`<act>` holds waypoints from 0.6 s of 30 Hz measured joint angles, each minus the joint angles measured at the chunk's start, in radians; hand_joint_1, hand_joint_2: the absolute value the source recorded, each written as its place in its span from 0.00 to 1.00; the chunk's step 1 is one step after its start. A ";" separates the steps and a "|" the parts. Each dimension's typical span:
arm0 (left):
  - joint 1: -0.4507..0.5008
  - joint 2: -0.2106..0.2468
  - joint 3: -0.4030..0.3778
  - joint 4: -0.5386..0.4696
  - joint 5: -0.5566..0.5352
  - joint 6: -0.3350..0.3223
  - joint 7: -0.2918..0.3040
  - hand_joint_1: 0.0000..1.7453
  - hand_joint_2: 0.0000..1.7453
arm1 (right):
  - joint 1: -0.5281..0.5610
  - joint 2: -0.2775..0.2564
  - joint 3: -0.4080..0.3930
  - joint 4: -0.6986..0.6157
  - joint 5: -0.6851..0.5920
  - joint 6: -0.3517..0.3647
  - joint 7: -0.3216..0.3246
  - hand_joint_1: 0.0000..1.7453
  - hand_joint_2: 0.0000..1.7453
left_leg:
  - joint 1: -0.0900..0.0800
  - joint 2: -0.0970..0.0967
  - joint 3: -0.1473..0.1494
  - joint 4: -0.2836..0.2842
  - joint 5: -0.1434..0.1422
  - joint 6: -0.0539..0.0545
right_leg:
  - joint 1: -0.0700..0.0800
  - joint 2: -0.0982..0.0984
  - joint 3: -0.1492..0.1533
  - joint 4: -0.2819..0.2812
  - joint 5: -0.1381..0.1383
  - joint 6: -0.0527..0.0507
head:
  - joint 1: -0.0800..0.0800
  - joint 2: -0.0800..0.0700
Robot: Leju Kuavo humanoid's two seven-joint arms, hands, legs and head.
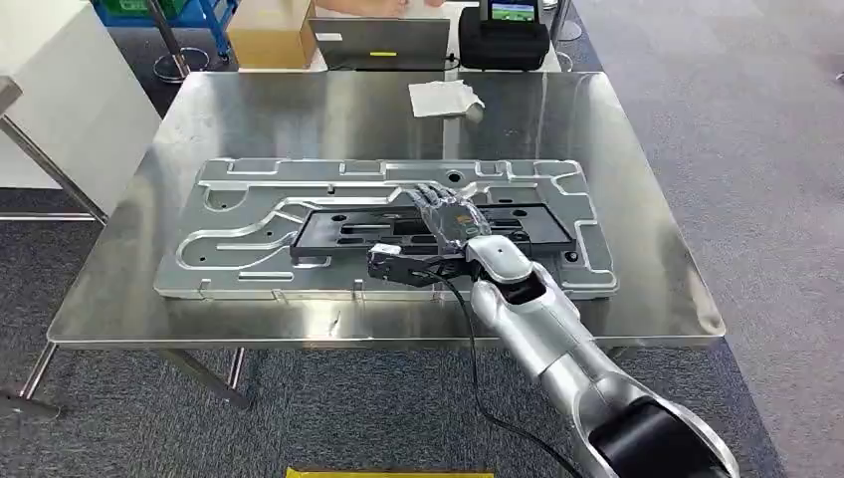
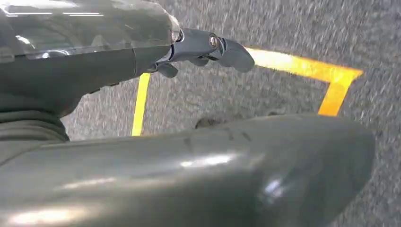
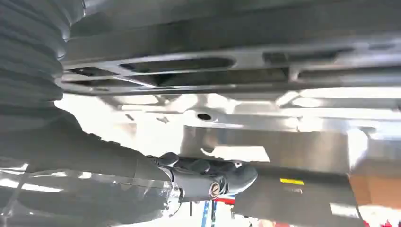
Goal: Take the parts from the cabinet and place them on the table.
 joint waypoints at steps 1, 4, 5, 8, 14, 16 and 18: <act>0.000 0.000 0.001 0.000 0.001 0.003 0.000 0.00 0.00 | 0.013 0.003 -0.013 -0.053 -0.051 -0.002 -0.012 0.00 1.00 | 0.002 0.001 -0.006 0.010 -0.012 -0.005 | -0.009 -0.004 0.005 -0.010 0.007 -0.005 | 0.000 0.000; 0.001 0.000 0.004 0.000 0.002 0.006 0.006 0.00 0.00 | 0.051 0.013 -0.054 -0.254 -0.280 -0.009 -0.021 0.00 1.00 | 0.006 0.001 -0.088 0.203 -0.126 -0.016 | -0.008 -0.004 0.003 -0.011 0.008 -0.012 | -0.001 0.000; 0.001 0.000 0.005 0.000 0.002 0.008 0.007 0.00 0.00 | 0.068 0.013 -0.067 -0.321 -0.344 -0.023 -0.022 0.00 1.00 | 0.007 0.001 -0.123 0.283 -0.156 -0.020 | -0.007 -0.007 0.002 -0.009 0.007 -0.014 | -0.001 0.000; 0.008 -0.002 0.006 0.000 0.004 0.008 0.011 0.00 0.00 | 0.109 0.004 -0.113 -0.536 -0.500 -0.090 -0.027 0.00 1.00 | 0.013 0.003 -0.106 0.251 -0.101 -0.025 | -0.008 -0.008 0.002 0.000 0.004 -0.011 | -0.001 0.000; 0.008 -0.008 0.025 0.000 0.029 -0.006 0.007 0.00 0.00 | 0.230 -0.052 -0.182 -0.827 -0.821 -0.169 -0.056 0.00 1.00 | 0.010 -0.002 0.002 0.028 -0.022 -0.004 | -0.003 -0.004 -0.010 0.019 0.000 0.019 | 0.000 0.000; 0.009 -0.012 0.031 0.000 0.036 -0.004 0.003 0.00 0.00 | 0.297 -0.079 -0.197 -0.887 -0.914 -0.180 -0.079 0.00 1.00 | 0.014 0.001 0.001 0.015 -0.010 0.016 | -0.008 -0.002 -0.013 0.025 -0.010 0.030 | 0.000 0.000; 0.006 -0.014 0.040 0.000 0.053 -0.010 -0.006 0.00 0.00 | 0.368 -0.112 -0.215 -0.934 -0.982 -0.192 -0.118 0.00 1.00 | 0.014 0.002 -0.009 0.012 0.000 0.031 | -0.010 -0.002 -0.041 0.106 -0.093 0.039 | 0.000 0.000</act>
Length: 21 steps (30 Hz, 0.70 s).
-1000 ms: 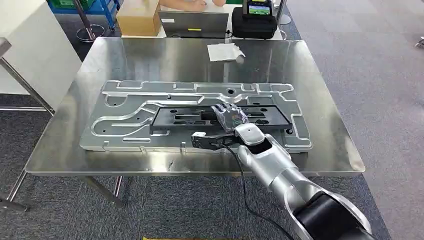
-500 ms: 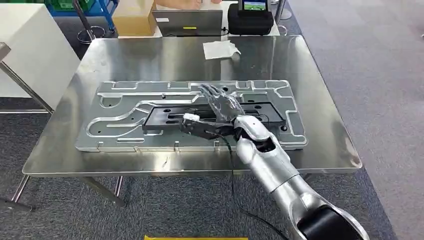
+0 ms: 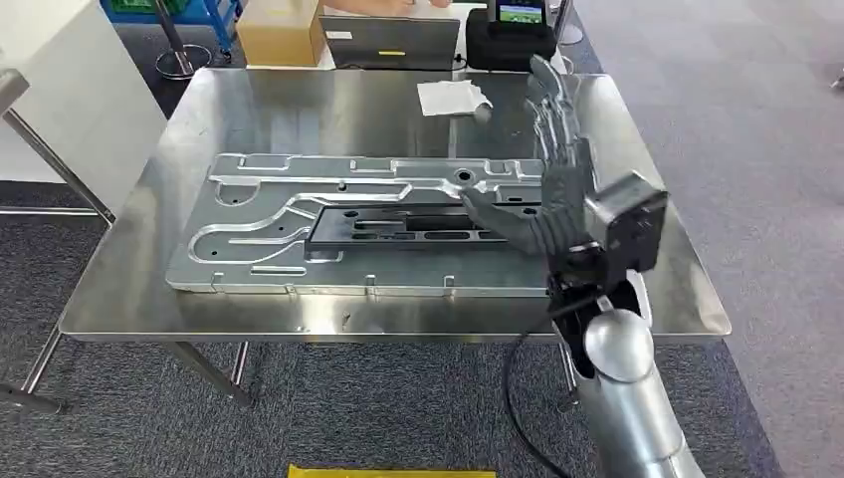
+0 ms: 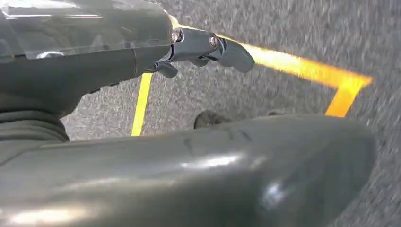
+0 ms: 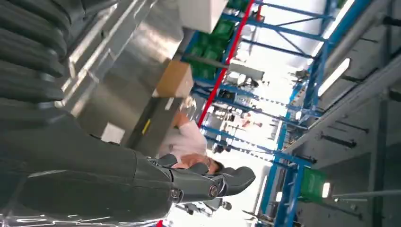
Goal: Take the parts from the cabinet and place them on the table.
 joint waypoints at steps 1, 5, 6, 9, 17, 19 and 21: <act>0.001 -0.001 0.007 0.000 0.003 -0.003 -0.005 0.00 0.00 | 0.039 -0.014 -0.009 -0.018 -0.018 -0.002 -0.019 0.00 1.00 | 0.000 0.000 -0.009 0.000 0.005 0.003 | -0.001 0.000 -0.029 0.079 -0.051 0.004 | 0.000 0.000; 0.002 -0.003 0.015 0.000 0.010 -0.009 -0.009 0.00 0.00 | 0.132 -0.050 -0.028 -0.062 -0.029 -0.015 -0.044 0.00 0.00 | -0.003 0.002 -0.048 0.002 0.032 0.000 | -0.004 0.000 -0.028 0.161 -0.070 0.007 | 0.000 0.000; 0.002 -0.003 0.016 0.000 0.010 -0.006 -0.010 0.00 0.00 | 0.157 -0.057 -0.034 -0.075 -0.028 -0.017 -0.047 0.00 0.00 | -0.003 0.002 -0.056 0.002 0.039 -0.001 | -0.004 0.000 0.027 0.083 -0.030 0.003 | 0.000 0.000; 0.004 -0.008 0.026 0.000 0.021 0.007 -0.013 0.00 0.00 | 0.260 -0.072 -0.060 -0.112 -0.039 0.021 -0.088 0.00 0.00 | -0.006 -0.003 -0.069 0.003 0.061 -0.016 | 0.005 -0.002 0.166 -0.123 -0.012 -0.006 | 0.000 0.000; 0.007 -0.008 0.064 0.000 0.058 0.046 0.005 0.00 0.00 | 0.551 -0.037 -0.213 -0.133 0.065 0.108 -0.209 0.00 0.00 | 0.001 -0.003 -0.122 0.206 -0.136 -0.059 | 0.002 -0.036 0.098 -0.131 0.061 -0.053 | -0.001 0.000; 0.006 -0.009 0.071 0.000 0.064 0.052 0.008 0.00 0.00 | 0.578 -0.016 -0.243 -0.119 0.102 0.110 -0.205 0.00 0.00 | 0.001 -0.002 -0.128 0.316 -0.152 -0.065 | 0.005 -0.046 0.066 -0.124 0.081 -0.054 | -0.001 0.000; 0.003 -0.010 0.079 0.000 0.064 0.053 0.008 0.00 0.00 | 0.599 -0.004 -0.261 -0.110 0.112 0.111 -0.205 0.00 0.00 | 0.001 0.001 -0.055 0.265 -0.077 -0.065 | 0.005 -0.060 0.033 -0.112 0.097 -0.050 | -0.001 0.000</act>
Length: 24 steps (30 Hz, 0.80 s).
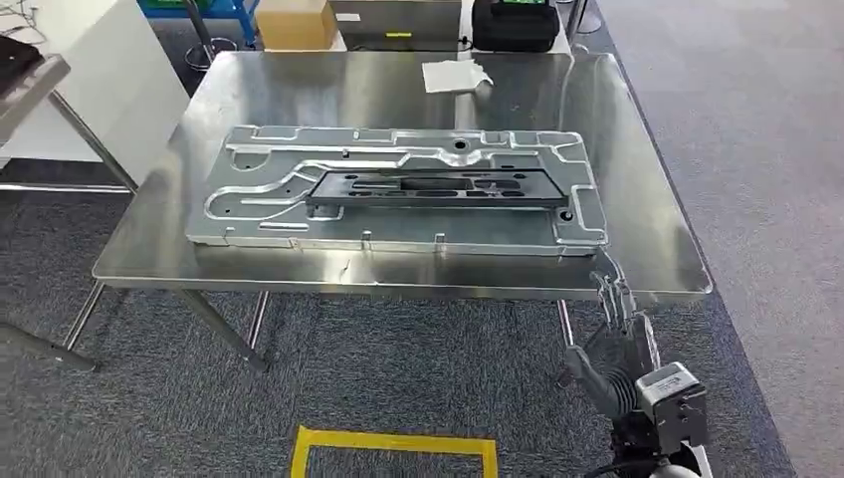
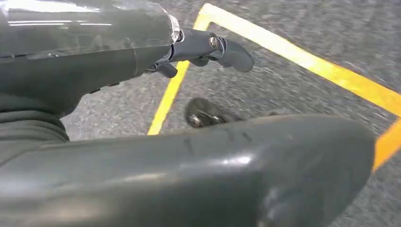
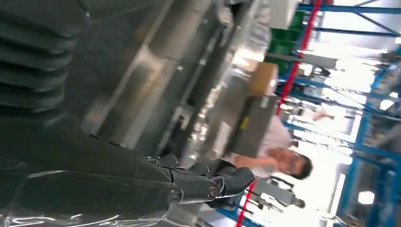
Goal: Take the parts from the cabinet and place them on the table.
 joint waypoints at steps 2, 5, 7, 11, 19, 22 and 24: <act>-0.006 0.000 0.003 0.000 0.003 0.003 0.000 0.00 0.00 | 0.007 0.010 -0.012 0.008 0.021 0.005 0.016 0.00 0.00 | -0.002 0.036 0.131 -0.164 0.017 0.009 | 0.002 -0.010 -0.021 0.014 0.009 0.006 | 0.000 0.000; -0.017 -0.002 0.006 0.000 0.011 0.012 -0.003 0.00 0.00 | 0.019 0.031 -0.024 0.065 0.089 0.005 0.035 0.00 0.00 | -0.018 0.066 0.200 -0.292 -0.037 0.034 | 0.004 -0.037 -0.022 0.022 0.023 0.023 | 0.001 0.000; -0.014 -0.002 0.011 0.000 0.014 0.014 -0.005 0.00 0.00 | 0.022 0.047 -0.023 0.134 0.114 -0.001 0.024 0.00 0.00 | -0.019 0.047 0.188 -0.298 -0.018 0.055 | 0.001 -0.057 -0.020 0.015 0.041 0.035 | 0.000 0.000; -0.015 -0.008 0.013 0.000 0.018 0.018 -0.009 0.00 0.00 | 0.030 0.056 -0.024 0.207 0.143 -0.020 0.025 0.00 0.00 | -0.012 0.017 0.127 -0.309 0.046 0.077 | -0.011 0.046 -0.070 0.180 -0.159 0.057 | 0.001 0.000; -0.018 -0.022 0.027 0.000 0.028 0.056 -0.030 0.00 0.00 | -0.098 0.068 0.014 0.694 0.243 -0.173 0.002 0.00 0.00 | -0.014 -0.056 0.011 -0.285 0.137 0.049 | -0.010 0.130 0.158 -0.033 -0.110 0.035 | -0.001 0.000; -0.014 -0.027 0.029 0.000 0.029 0.079 -0.026 0.00 0.00 | -0.194 0.073 0.025 1.009 0.243 -0.248 -0.025 0.00 0.00 | -0.012 -0.084 0.005 -0.303 0.176 0.026 | -0.001 0.104 0.139 -0.032 -0.087 0.018 | 0.000 0.000; -0.011 -0.028 0.029 0.000 0.026 0.096 -0.022 0.00 0.00 | -0.247 0.076 0.034 1.190 0.263 -0.265 0.022 0.00 0.00 | -0.009 -0.045 -0.021 -0.266 0.121 0.026 | -0.009 0.080 0.120 -0.043 -0.065 -0.001 | 0.000 0.000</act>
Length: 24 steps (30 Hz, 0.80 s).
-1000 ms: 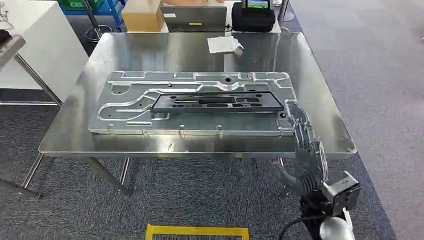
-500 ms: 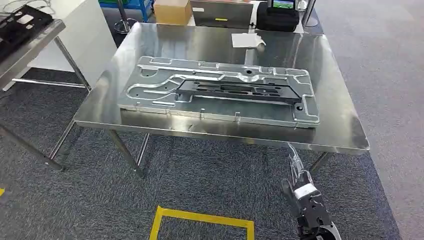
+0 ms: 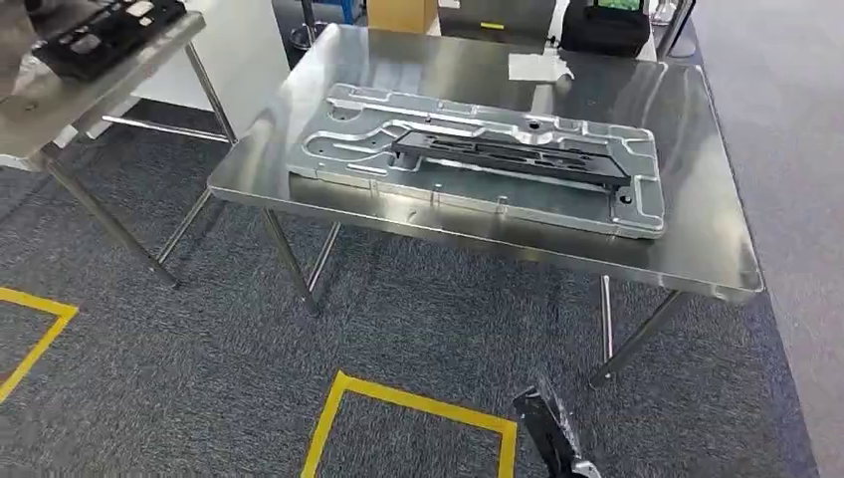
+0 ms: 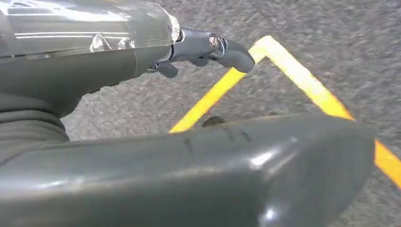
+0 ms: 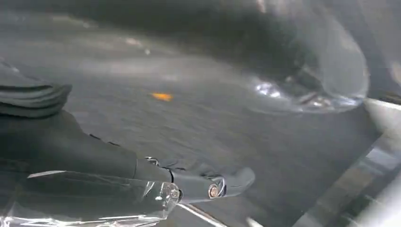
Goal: Take the parts from the cabinet and place them on the table.
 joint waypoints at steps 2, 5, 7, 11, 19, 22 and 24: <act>0.001 -0.002 0.000 0.000 -0.009 0.016 0.010 0.00 0.00 | -0.020 0.000 0.010 0.133 0.028 0.003 0.070 0.00 0.00 | 0.002 0.031 -0.039 0.131 -0.123 -0.005 | 0.004 -0.026 -0.021 0.001 0.016 -0.007 | 0.000 0.000; 0.003 -0.003 0.000 0.000 -0.020 0.029 0.021 0.00 0.00 | -0.025 -0.006 0.022 0.301 0.047 0.042 0.198 0.00 0.00 | 0.004 0.043 -0.064 0.308 -0.142 -0.015 | 0.008 -0.073 -0.059 0.011 0.036 -0.004 | 0.000 0.000; 0.007 -0.003 0.000 0.000 -0.028 0.030 0.029 0.00 0.00 | -0.025 -0.013 0.023 0.383 0.034 0.096 0.302 0.00 0.00 | 0.003 0.051 0.023 0.221 -0.076 -0.010 | 0.010 -0.095 -0.082 0.020 0.044 0.002 | -0.001 0.000; 0.005 -0.001 -0.003 0.000 -0.040 0.027 0.032 0.00 0.00 | 0.001 -0.026 0.020 0.474 -0.024 0.167 0.440 0.00 0.00 | -0.012 0.108 0.197 -0.044 -0.133 0.018 | 0.018 -0.132 -0.094 0.036 0.054 0.018 | 0.000 0.000; 0.015 -0.002 -0.008 0.000 -0.064 0.020 0.034 0.00 0.00 | 0.017 -0.037 -0.018 0.549 -0.079 0.238 0.604 0.00 0.00 | -0.004 0.047 0.168 -0.059 -0.091 0.055 | 0.004 -0.025 -0.217 0.337 -0.116 0.055 | 0.000 0.000; 0.021 -0.002 -0.019 0.000 -0.080 0.020 0.026 0.00 0.00 | 0.031 -0.038 -0.043 0.559 -0.099 0.239 0.570 0.00 0.00 | -0.002 0.009 0.158 -0.043 -0.091 0.051 | -0.003 -0.021 -0.150 0.230 -0.036 0.058 | 0.000 0.000; 0.022 -0.003 -0.027 0.000 -0.089 0.015 0.017 0.00 0.00 | 0.032 -0.039 -0.054 0.562 -0.101 0.237 0.527 0.00 0.00 | 0.000 -0.008 0.150 -0.028 -0.095 0.042 | -0.014 0.032 -0.062 0.054 0.019 0.059 | 0.000 0.000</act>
